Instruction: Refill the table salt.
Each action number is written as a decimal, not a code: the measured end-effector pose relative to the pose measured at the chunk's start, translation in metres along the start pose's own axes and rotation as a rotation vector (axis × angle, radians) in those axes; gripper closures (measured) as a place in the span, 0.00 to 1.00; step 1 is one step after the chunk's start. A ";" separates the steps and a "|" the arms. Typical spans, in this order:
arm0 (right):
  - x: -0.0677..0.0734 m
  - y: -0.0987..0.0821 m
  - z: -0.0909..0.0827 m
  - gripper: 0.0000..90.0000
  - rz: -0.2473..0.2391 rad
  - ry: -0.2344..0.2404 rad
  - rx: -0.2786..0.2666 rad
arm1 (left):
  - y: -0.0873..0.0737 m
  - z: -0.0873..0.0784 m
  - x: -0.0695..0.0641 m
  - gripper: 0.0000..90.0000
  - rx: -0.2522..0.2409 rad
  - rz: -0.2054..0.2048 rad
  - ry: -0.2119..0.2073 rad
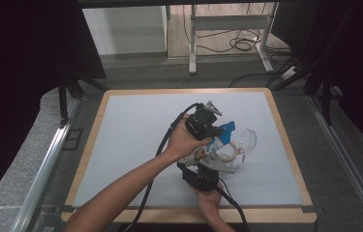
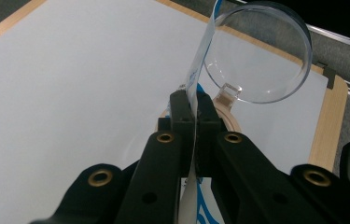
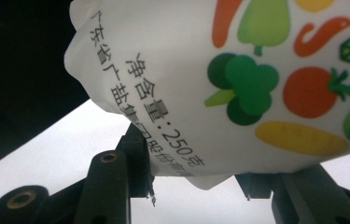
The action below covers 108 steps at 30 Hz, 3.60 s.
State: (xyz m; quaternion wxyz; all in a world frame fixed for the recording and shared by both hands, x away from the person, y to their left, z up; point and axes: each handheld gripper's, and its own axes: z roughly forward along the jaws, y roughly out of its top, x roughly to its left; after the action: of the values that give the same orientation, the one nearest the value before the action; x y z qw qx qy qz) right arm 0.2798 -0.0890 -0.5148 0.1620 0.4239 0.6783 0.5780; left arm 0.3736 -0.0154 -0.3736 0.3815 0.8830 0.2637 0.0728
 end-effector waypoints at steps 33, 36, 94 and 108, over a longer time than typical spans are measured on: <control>-0.004 -0.002 -0.001 0.61 0.093 0.045 -0.024 | 0.009 0.018 0.003 1.00 0.100 0.024 -0.026; -0.005 -0.001 -0.002 0.61 0.098 0.045 -0.030 | 0.011 0.018 0.002 1.00 0.109 0.028 -0.025; 0.000 0.002 -0.004 0.62 0.086 0.026 -0.071 | 0.015 0.022 0.003 1.00 0.125 0.056 -0.058; 0.001 0.004 -0.004 0.62 0.079 0.031 -0.070 | 0.016 0.022 0.002 1.00 0.131 0.063 -0.044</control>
State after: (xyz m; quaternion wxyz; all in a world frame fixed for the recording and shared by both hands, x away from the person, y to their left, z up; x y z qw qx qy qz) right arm 0.2779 -0.0913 -0.5098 0.1433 0.4353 0.6430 0.6136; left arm 0.3884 -0.0372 -0.3776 0.3261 0.9153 0.2314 0.0480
